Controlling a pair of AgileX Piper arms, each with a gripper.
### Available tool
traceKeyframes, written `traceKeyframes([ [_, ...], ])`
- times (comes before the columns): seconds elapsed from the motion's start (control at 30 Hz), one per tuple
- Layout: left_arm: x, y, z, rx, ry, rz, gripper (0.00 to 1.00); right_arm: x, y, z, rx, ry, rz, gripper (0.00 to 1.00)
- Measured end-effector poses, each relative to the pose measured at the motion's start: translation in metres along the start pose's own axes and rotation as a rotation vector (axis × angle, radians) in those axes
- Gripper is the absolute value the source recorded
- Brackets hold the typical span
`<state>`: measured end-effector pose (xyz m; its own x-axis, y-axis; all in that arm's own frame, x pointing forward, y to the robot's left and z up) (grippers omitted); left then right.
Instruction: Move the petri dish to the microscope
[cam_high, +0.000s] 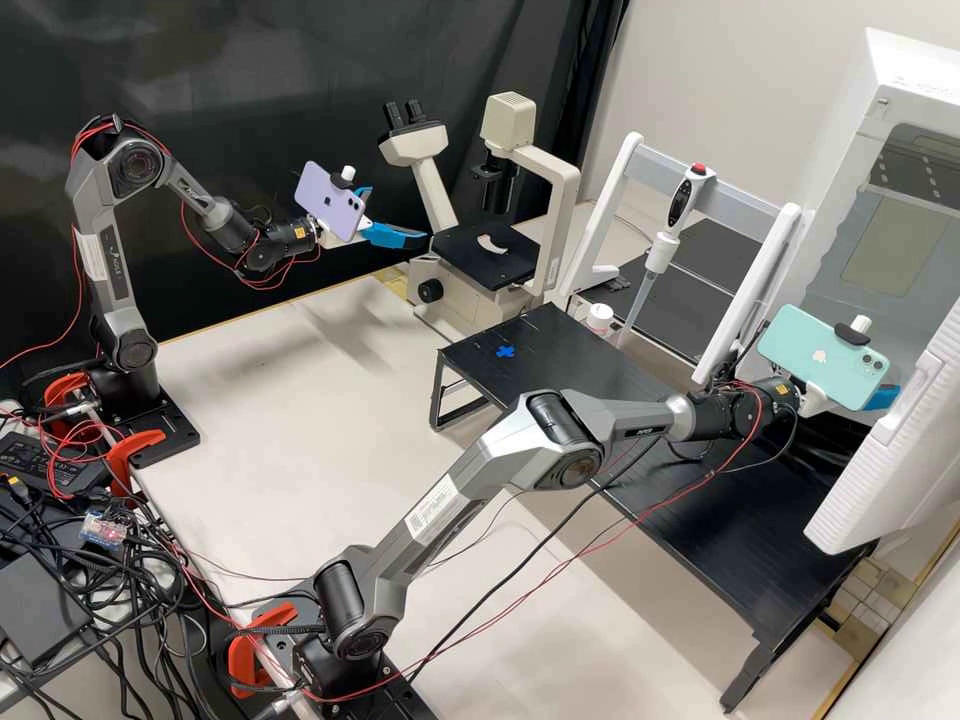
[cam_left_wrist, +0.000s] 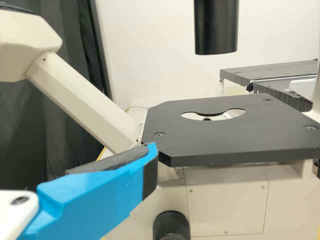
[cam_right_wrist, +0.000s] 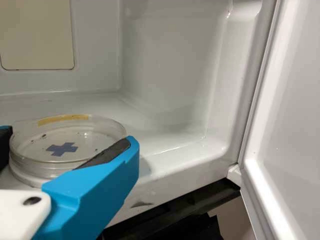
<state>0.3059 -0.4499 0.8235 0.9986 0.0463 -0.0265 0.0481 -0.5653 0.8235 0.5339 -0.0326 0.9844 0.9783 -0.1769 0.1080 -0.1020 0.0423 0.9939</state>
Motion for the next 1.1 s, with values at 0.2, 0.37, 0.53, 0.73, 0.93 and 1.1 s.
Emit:
traceKeyframes([
  [0.2, 0.000, 0.000, 0.000, 0.000, 0.000, 0.000, 1.00, 0.000, 0.000, 0.001, 0.002, -0.002, 0.000, 0.00],
  [0.37, 0.000, 0.000, 0.000, 0.000, 0.000, 0.000, 1.00, 0.000, 0.001, 0.002, 0.002, -0.004, 0.001, 0.00],
  [0.53, 0.000, 0.000, 0.000, 0.000, 0.000, 0.000, 1.00, 0.000, 0.002, 0.003, 0.002, -0.006, 0.003, 0.00],
  [0.73, 0.000, 0.000, 0.000, 0.000, 0.000, 0.000, 1.00, 0.000, 0.003, 0.004, 0.002, -0.005, 0.005, 0.00],
  [0.93, 0.000, 0.000, 0.000, 0.000, 0.000, 0.000, 1.00, -0.001, 0.008, 0.006, 0.002, -0.008, 0.017, 0.00],
  [1.1, 0.000, 0.000, 0.000, 0.000, 0.000, 0.000, 1.00, -0.003, 0.020, 0.014, 0.002, -0.026, 0.038, 0.00],
])
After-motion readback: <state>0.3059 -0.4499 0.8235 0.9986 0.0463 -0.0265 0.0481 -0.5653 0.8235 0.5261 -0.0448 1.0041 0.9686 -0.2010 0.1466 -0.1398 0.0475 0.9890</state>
